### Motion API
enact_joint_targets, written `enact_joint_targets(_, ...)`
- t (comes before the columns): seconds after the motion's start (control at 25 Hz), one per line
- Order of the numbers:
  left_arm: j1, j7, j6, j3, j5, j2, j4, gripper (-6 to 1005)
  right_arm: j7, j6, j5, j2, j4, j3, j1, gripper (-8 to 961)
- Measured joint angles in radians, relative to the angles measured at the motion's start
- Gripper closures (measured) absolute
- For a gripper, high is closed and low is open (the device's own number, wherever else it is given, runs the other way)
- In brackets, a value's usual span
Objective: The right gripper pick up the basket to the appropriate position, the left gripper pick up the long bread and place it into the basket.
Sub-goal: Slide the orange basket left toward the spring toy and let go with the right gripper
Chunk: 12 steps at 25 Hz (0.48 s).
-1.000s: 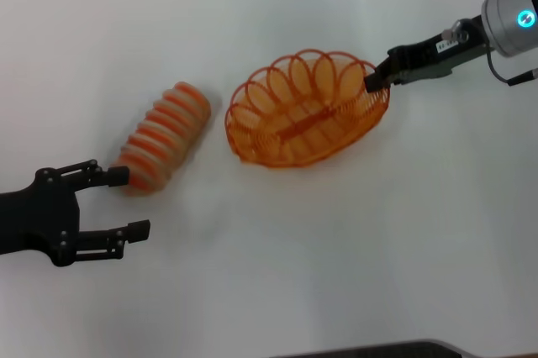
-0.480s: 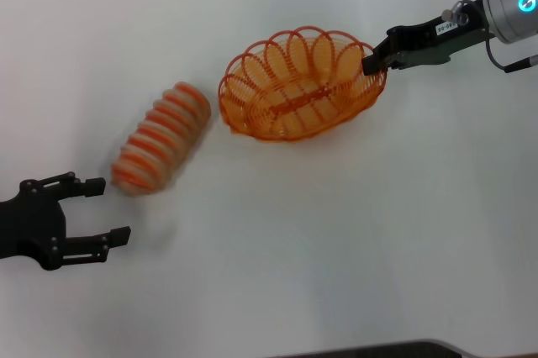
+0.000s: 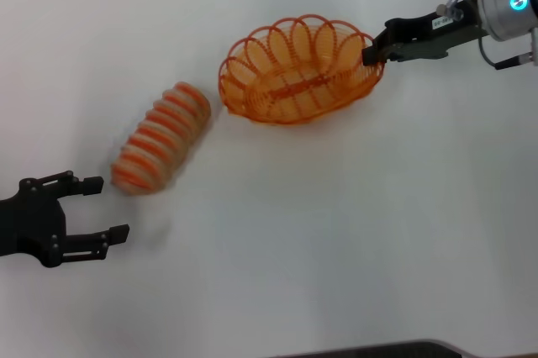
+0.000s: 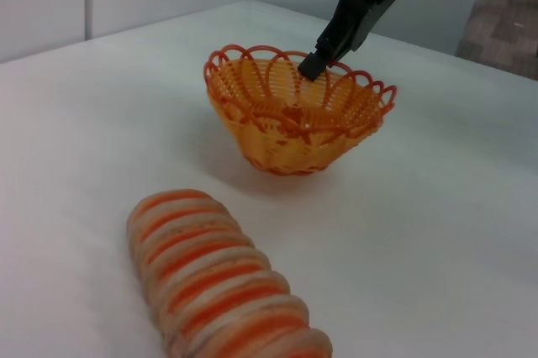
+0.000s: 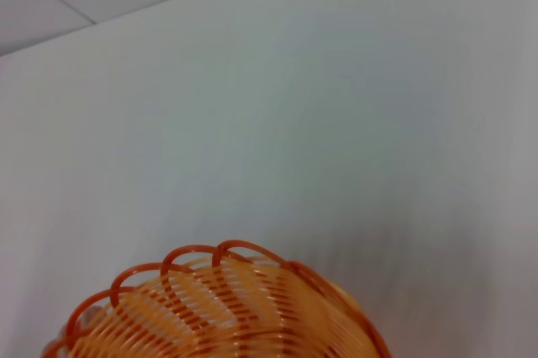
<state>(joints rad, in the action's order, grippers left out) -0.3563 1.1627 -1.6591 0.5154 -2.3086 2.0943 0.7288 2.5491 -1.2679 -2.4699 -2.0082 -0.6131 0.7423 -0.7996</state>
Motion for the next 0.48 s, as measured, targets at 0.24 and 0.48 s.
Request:
enact_joint_targets(0.24,-0.004,0.000,-0.005,-0.002,0.000,0.001,0.001,143,0.024,0.029,0.001,-0.035,-0.002,0.005,-0.009,871)
enact_joint_targets(0.48,-0.009,0.000,-0.006,-0.001,0.007,0.000,0.002,142,0.042,0.054,0.001,-0.059,-0.004,0.007,-0.012,871)
